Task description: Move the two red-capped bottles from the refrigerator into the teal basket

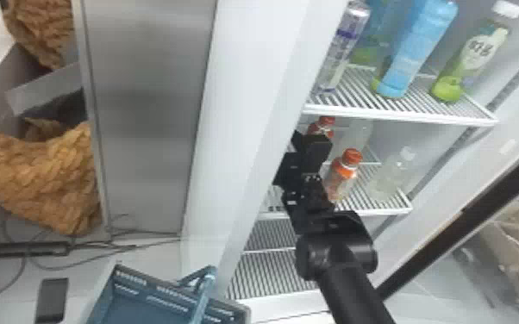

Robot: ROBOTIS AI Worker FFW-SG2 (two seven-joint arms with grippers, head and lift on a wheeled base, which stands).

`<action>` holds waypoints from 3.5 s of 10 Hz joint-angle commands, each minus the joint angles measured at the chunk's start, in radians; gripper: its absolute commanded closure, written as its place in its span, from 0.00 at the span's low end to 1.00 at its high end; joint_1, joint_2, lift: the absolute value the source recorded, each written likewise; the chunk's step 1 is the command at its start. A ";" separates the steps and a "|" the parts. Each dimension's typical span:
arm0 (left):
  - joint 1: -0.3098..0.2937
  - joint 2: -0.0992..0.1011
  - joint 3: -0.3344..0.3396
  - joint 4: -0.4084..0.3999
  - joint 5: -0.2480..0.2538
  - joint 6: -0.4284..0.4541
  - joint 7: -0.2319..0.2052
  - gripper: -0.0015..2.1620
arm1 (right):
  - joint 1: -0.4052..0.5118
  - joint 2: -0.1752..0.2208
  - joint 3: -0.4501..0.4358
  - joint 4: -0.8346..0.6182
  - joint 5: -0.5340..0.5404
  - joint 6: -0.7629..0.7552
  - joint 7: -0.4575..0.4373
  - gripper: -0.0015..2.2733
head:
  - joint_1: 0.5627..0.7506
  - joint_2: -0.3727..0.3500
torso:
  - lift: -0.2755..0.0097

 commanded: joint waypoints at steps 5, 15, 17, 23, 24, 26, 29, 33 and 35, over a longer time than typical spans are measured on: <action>-0.002 0.004 -0.008 0.009 0.010 -0.009 0.000 0.54 | -0.026 -0.006 0.031 0.031 -0.008 0.002 -0.032 0.26 | 0.70 0.03 | 0.18; 0.002 0.002 -0.004 0.009 0.022 -0.023 -0.002 0.54 | 0.239 -0.038 0.005 -0.357 -0.080 0.029 -0.053 0.35 | 0.70 0.03 | 0.18; 0.002 0.002 -0.006 0.009 0.022 -0.026 -0.003 0.54 | 0.313 -0.053 -0.003 -0.453 -0.106 0.049 -0.052 0.35 | 0.70 0.03 | 0.18; 0.007 -0.001 0.002 0.009 0.022 -0.050 -0.006 0.54 | 0.641 -0.059 -0.096 -0.821 -0.178 0.096 -0.032 0.35 | 0.70 0.03 | 0.18; 0.005 -0.001 0.002 0.009 0.022 -0.053 -0.006 0.54 | 0.688 -0.044 -0.124 -0.870 -0.176 0.096 -0.032 0.35 | 0.70 0.03 | 0.18; 0.007 -0.001 0.002 0.009 0.022 -0.055 -0.006 0.54 | 0.769 -0.027 -0.162 -0.956 -0.162 0.113 -0.026 0.35 | 0.70 0.03 | 0.18; 0.007 -0.001 0.002 0.009 0.022 -0.055 -0.006 0.54 | 0.884 -0.026 -0.186 -1.044 -0.162 0.169 -0.015 0.35 | 0.70 0.03 | 0.18; 0.010 -0.001 0.006 0.009 0.022 -0.053 -0.006 0.54 | 1.014 -0.023 -0.192 -1.133 -0.116 0.326 0.044 0.35 | 0.70 0.03 | 0.18; 0.007 -0.001 0.004 0.009 0.022 -0.053 -0.006 0.54 | 1.037 -0.015 -0.204 -1.140 -0.064 0.400 0.073 0.35 | 0.70 0.03 | 0.18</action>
